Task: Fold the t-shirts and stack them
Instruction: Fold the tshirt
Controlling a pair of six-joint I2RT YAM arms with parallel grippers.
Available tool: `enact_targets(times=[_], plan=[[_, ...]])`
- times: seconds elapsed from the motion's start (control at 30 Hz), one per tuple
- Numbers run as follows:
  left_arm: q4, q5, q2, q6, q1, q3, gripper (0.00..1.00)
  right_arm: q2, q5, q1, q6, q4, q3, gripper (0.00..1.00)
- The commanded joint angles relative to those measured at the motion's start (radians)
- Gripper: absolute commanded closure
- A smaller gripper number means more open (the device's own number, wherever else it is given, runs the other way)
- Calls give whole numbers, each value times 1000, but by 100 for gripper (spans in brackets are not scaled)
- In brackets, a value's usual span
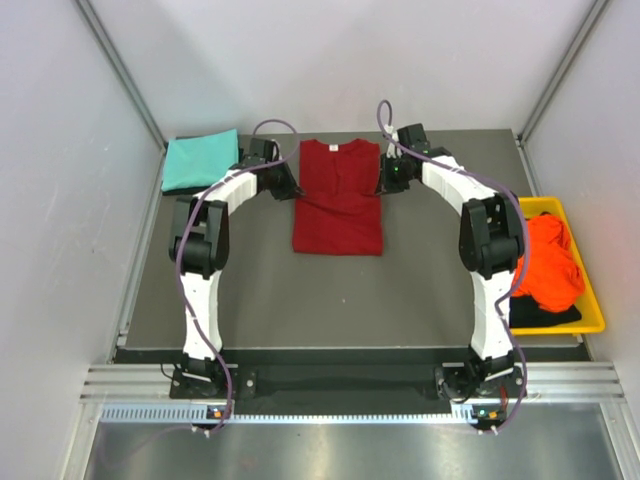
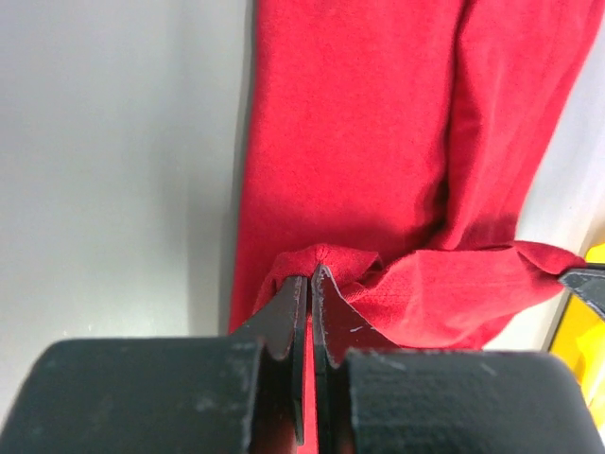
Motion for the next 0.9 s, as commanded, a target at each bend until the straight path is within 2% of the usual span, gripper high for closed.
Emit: enact_targets(times=[0.0,0.23,0.6,0.87], plan=[[75,-13,18,6,15,48,100,17,-25,-19,0,56,65,100],[59,-65,34,16,19,66,100,65,-35,-34,14,62,108,100],[180,-18,-21,-27,32,-9,100,13,-77,-57,52,134,24,100],[179,12,28,-23,36,34,100,28,-88,-60,63,155,28,100]])
